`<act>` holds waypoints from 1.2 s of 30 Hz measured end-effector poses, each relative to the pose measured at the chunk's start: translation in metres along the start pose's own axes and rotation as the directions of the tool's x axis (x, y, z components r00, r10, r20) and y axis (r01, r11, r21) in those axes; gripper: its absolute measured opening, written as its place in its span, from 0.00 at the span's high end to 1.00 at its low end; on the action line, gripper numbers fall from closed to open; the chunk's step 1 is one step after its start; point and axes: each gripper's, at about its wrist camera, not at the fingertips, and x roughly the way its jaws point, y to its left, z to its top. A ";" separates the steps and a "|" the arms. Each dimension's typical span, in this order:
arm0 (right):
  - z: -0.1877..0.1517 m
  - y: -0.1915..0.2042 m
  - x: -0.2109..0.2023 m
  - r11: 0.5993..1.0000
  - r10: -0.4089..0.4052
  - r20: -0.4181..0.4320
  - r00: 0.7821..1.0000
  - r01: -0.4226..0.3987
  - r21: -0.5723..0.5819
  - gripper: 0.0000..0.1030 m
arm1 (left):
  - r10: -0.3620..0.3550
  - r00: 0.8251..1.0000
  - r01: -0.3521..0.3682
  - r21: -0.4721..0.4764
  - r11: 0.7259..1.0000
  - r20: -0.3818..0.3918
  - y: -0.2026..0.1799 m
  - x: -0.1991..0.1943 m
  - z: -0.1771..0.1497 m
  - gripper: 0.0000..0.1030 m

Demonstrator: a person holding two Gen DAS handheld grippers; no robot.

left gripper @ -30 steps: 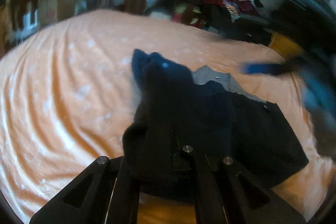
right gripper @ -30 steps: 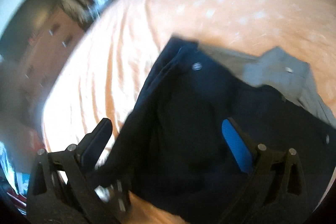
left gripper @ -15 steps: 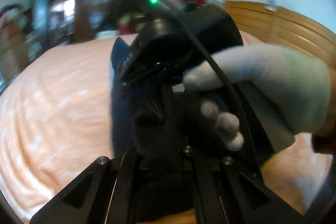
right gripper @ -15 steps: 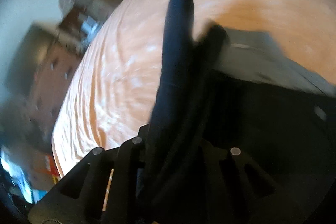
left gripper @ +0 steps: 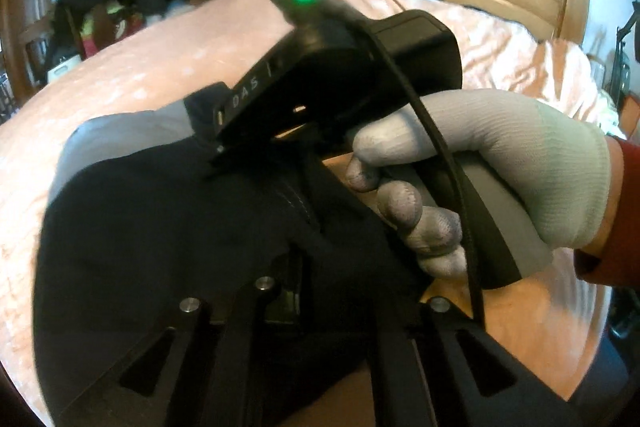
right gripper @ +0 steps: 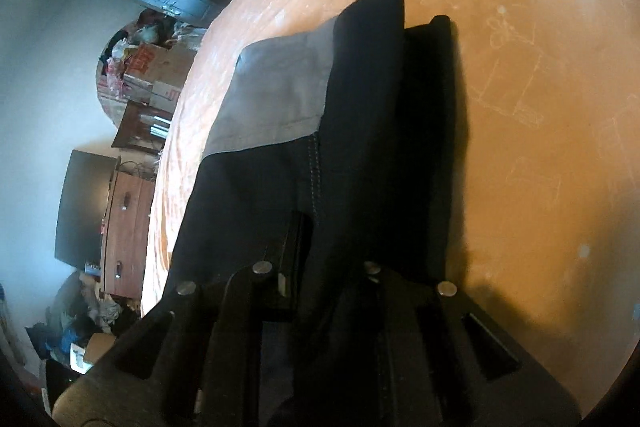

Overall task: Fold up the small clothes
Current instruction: 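Lift the navy garment with the left gripper while the right gripper grasps its other end, then carry the navy garment with both grippers and lower it onto the bed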

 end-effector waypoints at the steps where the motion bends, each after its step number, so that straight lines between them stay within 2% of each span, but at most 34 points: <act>1: 0.001 -0.001 0.000 1.000 0.006 0.001 1.000 -0.006 0.000 0.89 | 0.002 1.000 -0.002 0.003 1.000 -0.016 -0.005 0.006 -0.001 0.87; 5: -0.006 -0.008 -0.003 0.999 0.028 0.011 1.000 -0.028 0.029 0.90 | 0.008 0.998 -0.007 0.020 1.000 -0.061 -0.013 0.018 -0.006 0.80; 7: -0.011 -0.012 -0.006 0.997 0.058 -0.007 0.998 -0.058 0.056 0.84 | -0.001 0.998 0.002 0.019 1.000 -0.068 -0.018 0.005 -0.009 0.80; 9: -0.013 -0.020 -0.017 0.990 0.095 -0.049 0.994 -0.089 0.107 0.78 | -0.013 0.999 0.013 0.015 1.000 -0.031 -0.018 -0.019 -0.013 0.80; 10: -0.018 -0.018 -0.023 0.991 0.096 -0.062 0.993 -0.090 0.101 0.71 | -0.016 1.000 0.016 0.014 1.000 -0.004 -0.019 -0.037 -0.017 0.80; 13: -0.039 -0.007 -0.037 0.993 0.100 -0.100 0.990 -0.092 0.076 0.61 | 0.003 0.996 0.001 -0.049 0.999 0.092 0.002 -0.101 -0.037 0.79; 16: -0.060 0.003 -0.044 0.996 0.082 -0.119 0.990 -0.076 0.052 0.52 | 0.089 0.986 -0.071 -0.132 0.989 0.142 0.022 -0.144 -0.057 0.79; 18: -0.067 0.011 -0.045 0.998 0.063 -0.104 0.993 -0.060 0.027 0.50 | 0.141 0.977 -0.112 -0.177 0.978 0.158 0.035 -0.162 -0.068 0.79; 20: -0.069 0.014 -0.042 1.000 0.011 -0.078 0.997 -0.011 0.000 0.58 | 0.180 0.972 -0.143 -0.227 0.963 0.153 0.051 -0.170 -0.077 0.79; 21: -0.071 0.016 -0.039 1.000 -0.016 -0.075 0.997 0.015 -0.014 0.84 | 0.202 0.969 -0.165 -0.243 0.956 0.139 0.056 -0.168 -0.082 0.79; 22: -0.076 0.016 -0.037 0.998 -0.056 -0.076 0.996 0.054 -0.034 0.91 | 0.223 0.967 -0.187 -0.249 0.950 0.124 0.061 -0.167 -0.086 0.79; 26: -0.085 -0.017 -0.047 1.000 -0.017 -0.052 0.999 0.018 0.026 0.94 | 0.253 0.965 -0.225 -0.275 0.935 0.071 0.080 -0.163 -0.100 0.79; 29: -0.087 -0.011 -0.039 1.000 -0.022 -0.045 0.999 0.023 0.008 0.94 | 0.247 0.968 -0.228 -0.246 0.942 0.047 0.082 -0.157 -0.108 0.79; 31: -0.086 -0.015 -0.040 1.000 -0.013 -0.046 0.999 0.013 0.010 0.94 | 0.219 0.976 -0.213 -0.207 0.955 0.002 0.075 -0.138 -0.107 0.79; 33: -0.087 -0.019 -0.044 1.000 0.003 -0.040 0.999 -0.002 0.016 0.94 | 0.224 0.974 -0.225 -0.164 0.961 -0.025 0.068 -0.119 -0.103 0.79; 36: -0.088 -0.015 -0.043 1.000 -0.021 -0.037 0.999 0.021 -0.010 0.95 | 0.254 0.965 -0.261 -0.174 0.950 -0.061 0.079 -0.091 -0.098 0.72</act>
